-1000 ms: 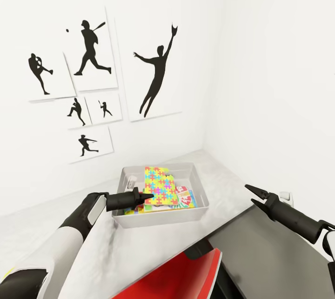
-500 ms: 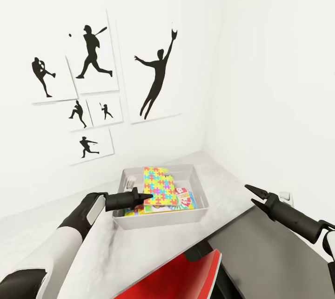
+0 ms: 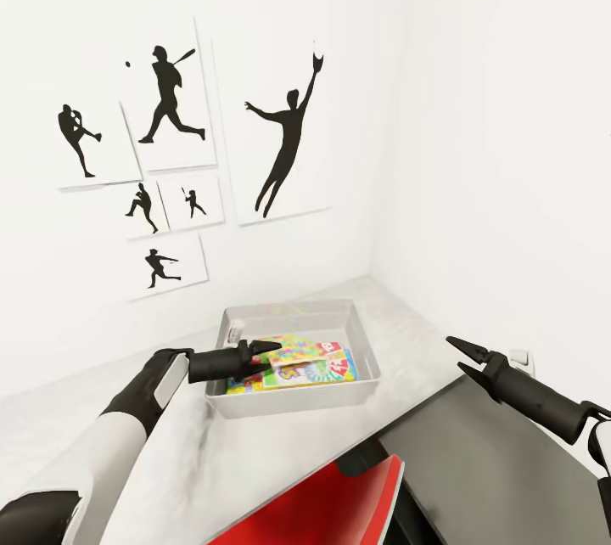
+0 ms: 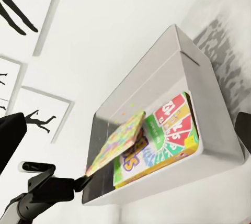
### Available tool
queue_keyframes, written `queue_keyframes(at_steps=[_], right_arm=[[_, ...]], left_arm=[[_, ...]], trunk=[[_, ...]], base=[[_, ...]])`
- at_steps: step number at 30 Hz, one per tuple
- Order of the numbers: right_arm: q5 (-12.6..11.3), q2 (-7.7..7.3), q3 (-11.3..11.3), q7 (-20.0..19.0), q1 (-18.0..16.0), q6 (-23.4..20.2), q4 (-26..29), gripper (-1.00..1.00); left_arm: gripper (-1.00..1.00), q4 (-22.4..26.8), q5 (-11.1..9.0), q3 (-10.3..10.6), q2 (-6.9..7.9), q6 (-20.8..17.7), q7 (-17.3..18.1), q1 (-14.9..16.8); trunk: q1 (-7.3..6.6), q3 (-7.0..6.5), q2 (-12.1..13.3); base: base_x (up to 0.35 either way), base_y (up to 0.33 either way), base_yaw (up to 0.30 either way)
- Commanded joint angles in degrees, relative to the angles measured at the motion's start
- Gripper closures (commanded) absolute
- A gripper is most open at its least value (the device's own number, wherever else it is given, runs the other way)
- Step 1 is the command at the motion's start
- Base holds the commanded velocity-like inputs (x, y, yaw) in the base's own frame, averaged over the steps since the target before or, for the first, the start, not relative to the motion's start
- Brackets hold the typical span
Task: Put all the toys in the child's room - the three board games (two on the bed and one on the table), the two jigsaw puzzles on the table, and the tennis ball on the table - inside the toy box on the table in the child's room.
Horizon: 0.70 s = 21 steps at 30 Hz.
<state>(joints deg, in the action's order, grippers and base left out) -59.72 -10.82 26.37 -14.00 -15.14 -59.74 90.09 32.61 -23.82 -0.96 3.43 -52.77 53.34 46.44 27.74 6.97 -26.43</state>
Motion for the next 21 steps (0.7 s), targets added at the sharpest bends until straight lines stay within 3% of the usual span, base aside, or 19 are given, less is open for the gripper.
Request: queue_keyframes(at_steps=[1,14,21], right_arm=[[0.57,0.01,0.09,-0.59,-0.07,-0.26,0.0,-1.0],[0.66,0.01,0.09,-0.59,-0.07,-0.26,0.0,-1.0],[0.64,0.14,0.09,-0.59,-0.07,-0.26,0.0,-1.0]], left_arm=[[-1.0,-0.01,0.09,-0.11,0.06,-0.26,0.19,0.05],[-1.0,0.02,0.09,-0.16,0.28,-0.31,0.32,0.05],[-1.0,0.01,0.17,-0.02,2.24,-0.17,6.81,0.05]], trunk=[[0.03,0.12,-0.11],[0.03,0.12,-0.11],[0.03,0.12,-0.11]], base=[[0.0,0.0,0.0],[0.0,0.0,0.0],[0.0,0.0,0.0]])
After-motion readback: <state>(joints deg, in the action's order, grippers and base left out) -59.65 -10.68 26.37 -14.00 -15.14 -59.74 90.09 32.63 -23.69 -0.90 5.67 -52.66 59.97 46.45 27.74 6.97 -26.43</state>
